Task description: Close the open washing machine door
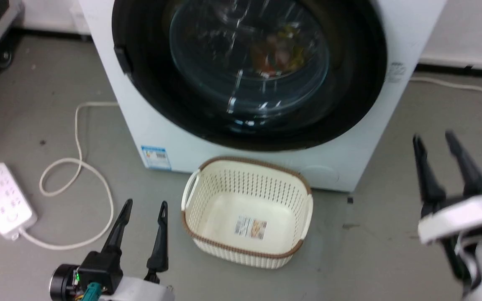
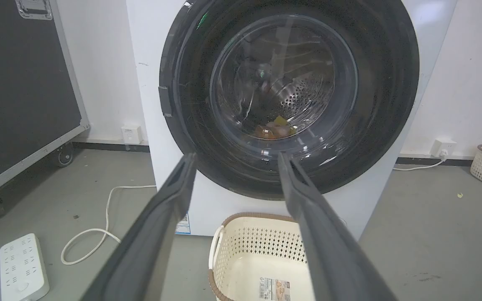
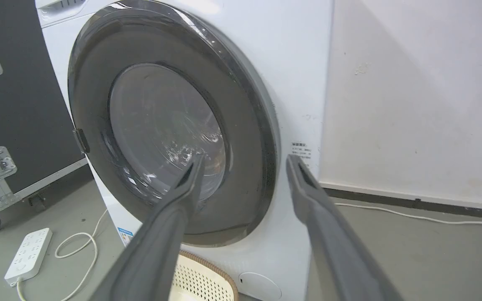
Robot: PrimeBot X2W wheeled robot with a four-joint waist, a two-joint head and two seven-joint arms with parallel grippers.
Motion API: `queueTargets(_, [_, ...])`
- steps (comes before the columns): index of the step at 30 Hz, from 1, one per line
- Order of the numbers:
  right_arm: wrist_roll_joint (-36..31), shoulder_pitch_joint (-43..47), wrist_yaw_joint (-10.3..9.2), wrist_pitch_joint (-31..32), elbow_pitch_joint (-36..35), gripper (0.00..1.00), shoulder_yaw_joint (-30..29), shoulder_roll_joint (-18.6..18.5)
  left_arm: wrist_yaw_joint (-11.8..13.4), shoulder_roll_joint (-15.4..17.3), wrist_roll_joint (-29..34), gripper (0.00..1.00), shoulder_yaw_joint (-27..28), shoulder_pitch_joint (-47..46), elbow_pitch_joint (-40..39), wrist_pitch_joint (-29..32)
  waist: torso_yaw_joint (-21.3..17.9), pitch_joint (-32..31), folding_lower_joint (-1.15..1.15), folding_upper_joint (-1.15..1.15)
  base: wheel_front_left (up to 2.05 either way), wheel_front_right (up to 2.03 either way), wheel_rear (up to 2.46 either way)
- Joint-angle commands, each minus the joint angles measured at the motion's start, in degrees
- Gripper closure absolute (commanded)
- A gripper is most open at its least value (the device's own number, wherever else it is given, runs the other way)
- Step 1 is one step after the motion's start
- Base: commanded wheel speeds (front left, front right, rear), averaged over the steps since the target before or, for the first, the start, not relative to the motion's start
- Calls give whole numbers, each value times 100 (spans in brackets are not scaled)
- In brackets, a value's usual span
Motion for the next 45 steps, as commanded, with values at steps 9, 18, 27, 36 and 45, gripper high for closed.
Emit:
queueTargets(9, [-1145, 1757, -3, -19, -1035, 0, -904, 1178, -114, 15, -47, 0, 2, 342, 266, -25, -222, -523, 2, 0, 0, 0, 0])
queueTargets(18, [-1455, 2458, -3, -19, -1413, 0, -1005, 1410, -150, -15, -255, 0, -40, 307, 793, -25, -197, -535, 2, 0, 0, 0, 0])
queueTargets(27, [-1302, 2532, -3, -19, -1419, 0, -932, 1415, -150, -12, -195, 0, -6, 184, 860, -25, -129, -510, 2, 0, 0, 0, 0])
queueTargets(36, [-1360, 2428, 1, 49, -1407, 100, -925, 1388, -127, -11, -184, 100, -23, 226, 824, 51, -125, -505, 2, 0, 0, 0, 0])
queueTargets(45, [-1426, 2396, 1, 155, -1433, 100, -900, 1390, -89, -17, -128, 100, 8, 206, 755, 157, -142, -495, 2, 0, 0, 0, 0])
